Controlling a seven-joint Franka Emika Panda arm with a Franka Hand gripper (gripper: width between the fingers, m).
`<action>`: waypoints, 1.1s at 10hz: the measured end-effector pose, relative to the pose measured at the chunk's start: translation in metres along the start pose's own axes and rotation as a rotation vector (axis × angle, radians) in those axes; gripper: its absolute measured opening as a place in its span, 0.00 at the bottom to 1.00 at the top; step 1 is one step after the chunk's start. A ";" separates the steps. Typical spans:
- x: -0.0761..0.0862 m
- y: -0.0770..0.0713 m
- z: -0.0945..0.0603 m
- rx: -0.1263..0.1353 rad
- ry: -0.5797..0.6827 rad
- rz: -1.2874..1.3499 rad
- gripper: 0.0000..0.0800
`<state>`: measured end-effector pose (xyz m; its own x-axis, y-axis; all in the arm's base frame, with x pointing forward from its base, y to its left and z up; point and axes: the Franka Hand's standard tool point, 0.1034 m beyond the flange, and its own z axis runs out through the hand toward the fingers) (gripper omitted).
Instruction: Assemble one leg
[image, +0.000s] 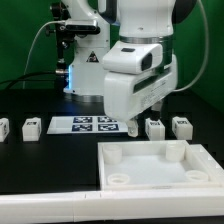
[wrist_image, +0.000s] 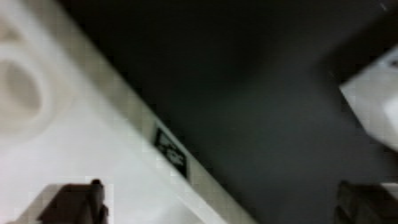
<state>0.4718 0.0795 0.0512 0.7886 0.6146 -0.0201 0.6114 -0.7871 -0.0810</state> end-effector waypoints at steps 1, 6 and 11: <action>0.003 -0.007 0.000 0.007 0.007 0.185 0.81; 0.019 -0.055 0.007 0.040 -0.007 0.670 0.81; 0.031 -0.083 0.012 0.043 -0.015 0.668 0.81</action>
Offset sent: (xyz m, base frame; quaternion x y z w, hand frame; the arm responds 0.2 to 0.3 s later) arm -0.0110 0.0243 -0.0031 0.0059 0.0089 0.2951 0.9554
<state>0.4444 0.1645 0.0453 0.9956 -0.0033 -0.0940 -0.0114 -0.9962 -0.0859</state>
